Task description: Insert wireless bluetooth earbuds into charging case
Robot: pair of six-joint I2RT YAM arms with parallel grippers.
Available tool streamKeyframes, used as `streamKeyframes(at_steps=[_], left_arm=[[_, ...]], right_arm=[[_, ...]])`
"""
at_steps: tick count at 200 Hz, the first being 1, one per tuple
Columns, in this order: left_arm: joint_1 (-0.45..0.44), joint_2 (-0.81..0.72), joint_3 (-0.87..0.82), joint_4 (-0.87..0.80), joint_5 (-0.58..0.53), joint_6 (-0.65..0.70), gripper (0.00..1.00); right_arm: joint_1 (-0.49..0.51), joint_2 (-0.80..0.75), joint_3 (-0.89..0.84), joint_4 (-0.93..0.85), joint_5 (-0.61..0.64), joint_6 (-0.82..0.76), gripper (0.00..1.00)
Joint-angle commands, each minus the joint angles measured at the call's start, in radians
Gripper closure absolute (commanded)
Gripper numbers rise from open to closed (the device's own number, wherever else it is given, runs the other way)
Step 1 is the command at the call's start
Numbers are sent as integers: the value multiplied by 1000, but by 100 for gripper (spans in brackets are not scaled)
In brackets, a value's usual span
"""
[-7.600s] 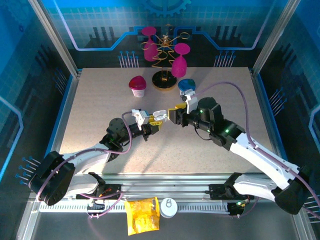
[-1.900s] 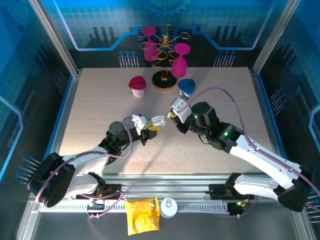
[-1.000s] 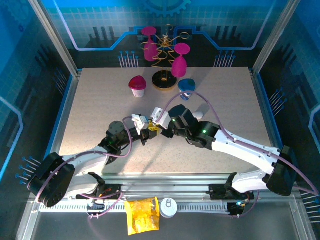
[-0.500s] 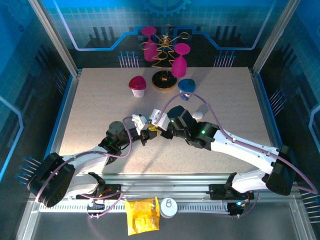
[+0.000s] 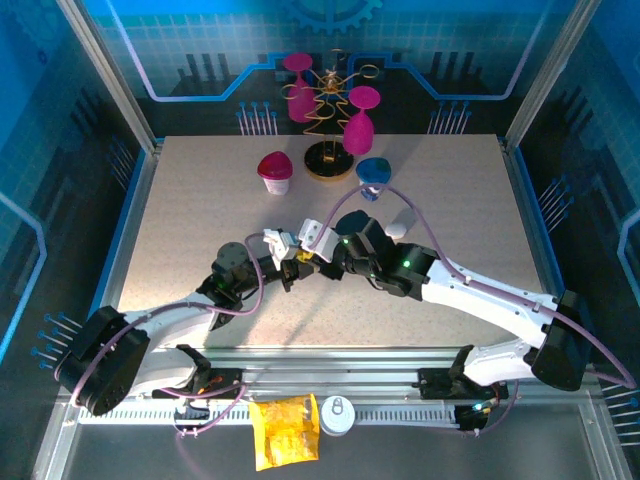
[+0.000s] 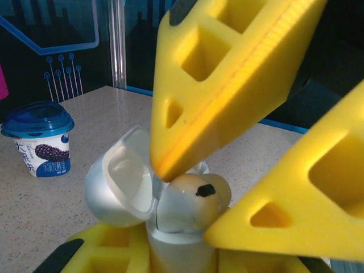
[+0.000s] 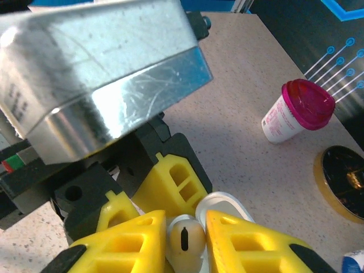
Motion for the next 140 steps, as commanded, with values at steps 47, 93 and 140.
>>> streamKeyframes(at_steps=[47,93,140], left_arm=[[7,-27,14,34,6,-5,79],[6,-23,13,33,5,-5,79],[7,-16,18,61,18,0,79]], right_arm=[[-47,-74,-45,51,-60,77,66],[-106,-157,-103,133,-174,159,54],[-206,-230,-169,221,-250,305,38]])
